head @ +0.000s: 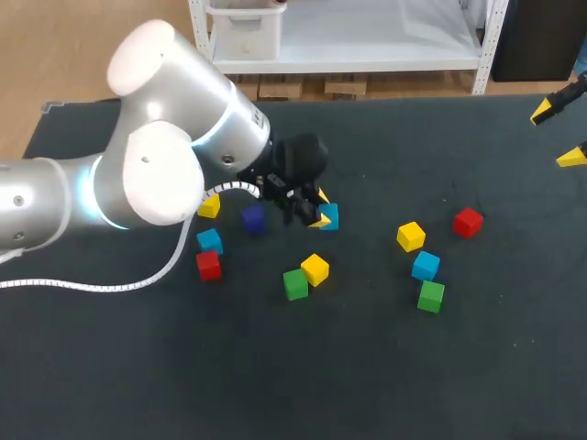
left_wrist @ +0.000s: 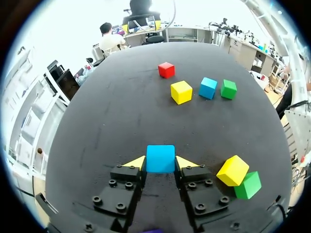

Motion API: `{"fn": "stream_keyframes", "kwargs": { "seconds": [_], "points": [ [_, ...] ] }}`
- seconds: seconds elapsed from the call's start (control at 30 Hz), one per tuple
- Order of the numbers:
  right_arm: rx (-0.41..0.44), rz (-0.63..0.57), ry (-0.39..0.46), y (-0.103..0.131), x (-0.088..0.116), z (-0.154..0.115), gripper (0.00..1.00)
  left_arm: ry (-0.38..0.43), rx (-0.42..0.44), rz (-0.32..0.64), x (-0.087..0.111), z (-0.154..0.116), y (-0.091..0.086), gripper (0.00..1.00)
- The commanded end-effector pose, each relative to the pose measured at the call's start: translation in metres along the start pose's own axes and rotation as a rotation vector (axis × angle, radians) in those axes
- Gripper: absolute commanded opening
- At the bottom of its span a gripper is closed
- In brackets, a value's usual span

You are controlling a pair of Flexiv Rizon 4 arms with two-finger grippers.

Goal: Place the blue cubes, place green cubes on the blue cubes, place the yellow cubes on the green cubes, then place the red cubes on the yellow cubes, and place purple cube on the red cubes.

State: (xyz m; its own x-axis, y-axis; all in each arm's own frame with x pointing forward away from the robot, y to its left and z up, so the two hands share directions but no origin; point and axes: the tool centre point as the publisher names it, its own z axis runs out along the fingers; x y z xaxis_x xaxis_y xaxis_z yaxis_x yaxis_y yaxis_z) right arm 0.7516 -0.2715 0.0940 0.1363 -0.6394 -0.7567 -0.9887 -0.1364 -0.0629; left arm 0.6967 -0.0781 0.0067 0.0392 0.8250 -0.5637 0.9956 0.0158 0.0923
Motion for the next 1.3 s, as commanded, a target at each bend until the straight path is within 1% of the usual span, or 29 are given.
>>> {"fn": "stream_keyframes", "kwargs": {
  "seconds": [0.03,0.37,0.73,0.77,0.83,0.93,1.0,1.13,1.2,1.3],
  "points": [
    [0.004,-0.001,0.001,0.0017,-0.0007,0.0003,1.00,0.001,0.004,0.000,0.0014,0.0033,0.0022,0.00],
    [0.004,-0.001,0.001,0.0017,-0.0007,0.0003,1.00,0.010,0.004,-0.001,0.0040,0.0028,0.0067,0.00],
    [0.004,-0.001,0.001,0.0017,-0.0007,0.0003,1.00,0.011,0.015,0.009,0.0024,0.0049,0.0062,0.00],
    [0.004,-0.001,0.001,0.0017,-0.0007,0.0003,1.00,0.011,0.016,0.009,0.0024,0.0050,0.0061,0.02],
    [0.004,-0.001,0.001,0.0017,-0.0007,0.0003,1.00,0.010,0.018,0.007,0.0025,0.0050,0.0058,0.03],
    [0.004,-0.001,0.001,0.0017,-0.0007,0.0003,1.00,0.012,0.019,0.002,0.0037,0.0049,0.0051,0.06],
    [0.004,-0.001,0.001,0.0017,-0.0007,0.0003,1.00,0.013,0.020,0.000,0.0043,0.0051,0.0045,0.14],
    [0.004,-0.001,0.001,0.0017,-0.0007,0.0003,1.00,0.017,0.022,0.000,0.0049,0.0058,0.0059,0.19],
    [0.004,-0.001,0.001,0.0017,-0.0007,0.0003,1.00,0.019,0.022,0.001,0.0049,0.0057,0.0069,0.30],
    [0.004,-0.001,0.001,0.0017,-0.0007,0.0003,1.00,0.018,0.020,0.002,0.0049,0.0059,0.0074,0.29]
  ]
}}
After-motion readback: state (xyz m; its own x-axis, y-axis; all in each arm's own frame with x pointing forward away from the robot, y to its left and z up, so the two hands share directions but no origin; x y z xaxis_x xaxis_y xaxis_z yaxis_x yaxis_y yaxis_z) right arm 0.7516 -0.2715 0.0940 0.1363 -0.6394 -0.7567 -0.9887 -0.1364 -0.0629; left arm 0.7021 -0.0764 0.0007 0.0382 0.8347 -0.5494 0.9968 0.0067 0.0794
